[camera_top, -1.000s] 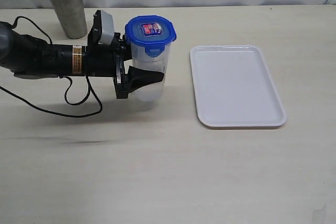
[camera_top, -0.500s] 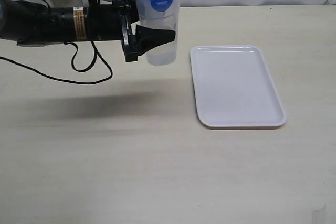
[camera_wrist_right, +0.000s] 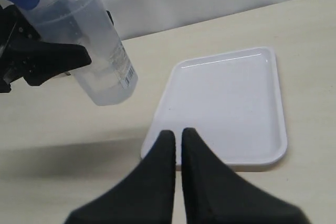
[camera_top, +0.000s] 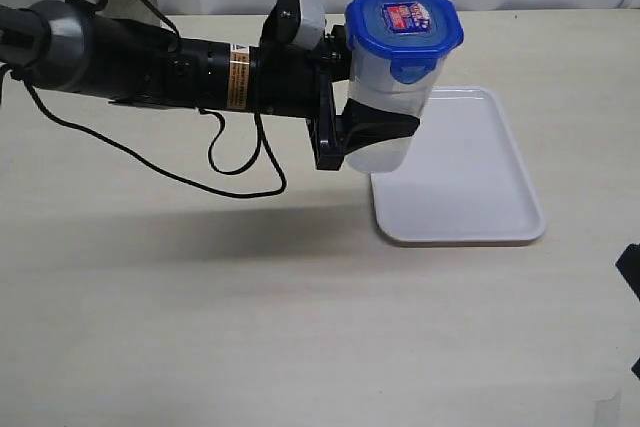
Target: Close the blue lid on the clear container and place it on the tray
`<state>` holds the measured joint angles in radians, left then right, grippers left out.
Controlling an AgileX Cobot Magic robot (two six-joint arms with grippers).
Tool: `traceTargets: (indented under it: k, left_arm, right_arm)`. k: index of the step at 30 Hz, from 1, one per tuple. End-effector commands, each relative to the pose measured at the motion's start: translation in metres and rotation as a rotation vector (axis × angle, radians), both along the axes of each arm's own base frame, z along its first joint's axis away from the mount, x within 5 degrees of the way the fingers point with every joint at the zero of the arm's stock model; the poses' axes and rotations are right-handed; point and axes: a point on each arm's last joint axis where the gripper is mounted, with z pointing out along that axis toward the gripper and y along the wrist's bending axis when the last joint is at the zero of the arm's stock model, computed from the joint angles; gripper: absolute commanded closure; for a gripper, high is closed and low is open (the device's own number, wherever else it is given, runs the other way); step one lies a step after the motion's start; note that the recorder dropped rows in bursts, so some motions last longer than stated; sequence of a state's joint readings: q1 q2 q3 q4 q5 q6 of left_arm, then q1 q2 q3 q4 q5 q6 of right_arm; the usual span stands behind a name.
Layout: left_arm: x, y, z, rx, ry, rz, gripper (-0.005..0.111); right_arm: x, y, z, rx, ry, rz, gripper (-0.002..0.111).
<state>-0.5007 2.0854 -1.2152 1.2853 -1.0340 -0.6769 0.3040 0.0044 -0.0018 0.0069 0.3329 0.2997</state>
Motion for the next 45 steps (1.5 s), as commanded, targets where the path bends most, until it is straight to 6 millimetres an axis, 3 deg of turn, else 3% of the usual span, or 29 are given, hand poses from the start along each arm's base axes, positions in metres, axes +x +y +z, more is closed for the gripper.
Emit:
traceTargets:
  k: [1,8,14,34,39,45]
  left_arm:
    - [-0.008,-0.014,0.011,-0.06,-0.001,-0.02,0.107]
    - [-0.021,-0.034,0.013,-0.075,-0.016,-0.02,0.107]
    - [-0.023,-0.036,0.012,-0.073,-0.014,-0.024,0.107]
    - [-0.037,-0.049,0.011,-0.073,0.014,-0.07,0.107]
    - [-0.041,-0.053,0.011,-0.074,0.015,-0.083,0.107]
    - [-0.043,-0.055,0.011,-0.074,0.015,-0.088,0.107]
  right_arm:
    - [0.0,0.0,0.001,0.012,-0.014,-0.005,0.104]
    - [0.001,-0.004,0.001,0.015,-0.014,-0.085,0.104]
    - [0.002,-0.01,0.001,0.041,-0.009,-0.203,0.104]
    - [0.002,-0.01,0.001,0.033,-0.011,-0.207,0.104]
    - [0.003,-0.013,0.001,-0.078,-0.033,-0.216,0.104]
    - [0.003,-0.014,0.001,-0.081,-0.034,-0.216,0.104]
